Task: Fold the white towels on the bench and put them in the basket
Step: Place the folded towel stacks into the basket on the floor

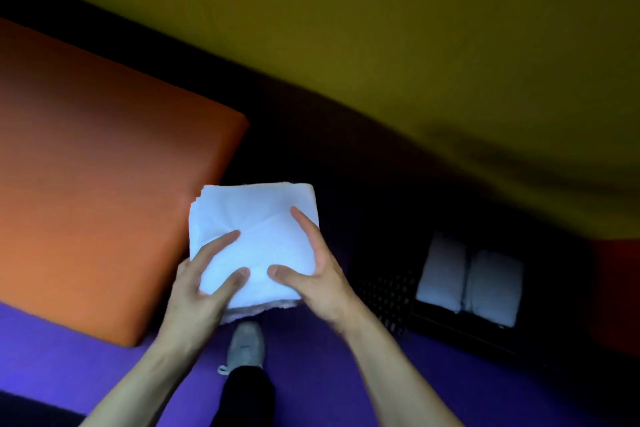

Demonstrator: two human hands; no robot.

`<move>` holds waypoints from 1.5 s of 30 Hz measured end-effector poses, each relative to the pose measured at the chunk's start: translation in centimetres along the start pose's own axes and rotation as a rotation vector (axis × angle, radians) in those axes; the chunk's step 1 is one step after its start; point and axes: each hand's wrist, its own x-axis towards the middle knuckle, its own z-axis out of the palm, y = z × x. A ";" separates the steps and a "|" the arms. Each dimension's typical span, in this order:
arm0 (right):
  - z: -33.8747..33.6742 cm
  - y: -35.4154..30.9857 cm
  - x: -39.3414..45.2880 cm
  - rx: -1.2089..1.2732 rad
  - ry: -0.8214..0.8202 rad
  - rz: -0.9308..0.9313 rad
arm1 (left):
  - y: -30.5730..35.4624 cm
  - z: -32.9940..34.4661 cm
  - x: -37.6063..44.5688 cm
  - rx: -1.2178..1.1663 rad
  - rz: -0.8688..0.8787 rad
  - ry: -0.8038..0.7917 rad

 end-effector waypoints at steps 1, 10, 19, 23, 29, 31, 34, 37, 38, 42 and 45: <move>-2.0 0.9 -1.6 0.007 0.017 0.002 | 0.1 2.2 -1.1 0.008 0.001 -0.021; -19.2 11.9 -13.1 -0.011 0.173 -0.017 | -1.5 22.6 -9.6 0.053 0.081 -0.164; -31.8 24.8 -13.9 -0.007 0.426 -0.131 | -7.6 39.8 -6.9 0.130 0.281 -0.376; -35.6 30.2 -11.4 0.024 0.545 -0.226 | -9.8 45.6 -3.2 0.197 0.424 -0.430; -39.7 34.4 -7.4 -0.036 0.670 -0.282 | -11.6 51.4 2.0 0.235 0.537 -0.476; -40.4 35.0 -5.9 -0.083 0.691 -0.298 | -11.6 52.2 3.3 0.249 0.553 -0.466; -41.6 35.7 -3.3 -0.107 0.701 -0.303 | -11.7 53.2 6.0 0.340 0.543 -0.448; -42.0 37.1 -0.8 -0.186 0.658 -0.175 | -13.4 54.2 8.4 0.692 0.483 -0.483; -41.8 38.2 0.2 -0.252 0.616 -0.096 | -14.3 54.6 8.7 0.875 0.456 -0.508; -40.5 41.9 1.6 -0.482 0.488 0.187 | -17.3 55.4 7.6 1.175 0.466 -0.572; -40.8 42.0 1.1 -0.510 0.509 0.166 | -17.0 54.1 6.4 1.167 0.610 -0.523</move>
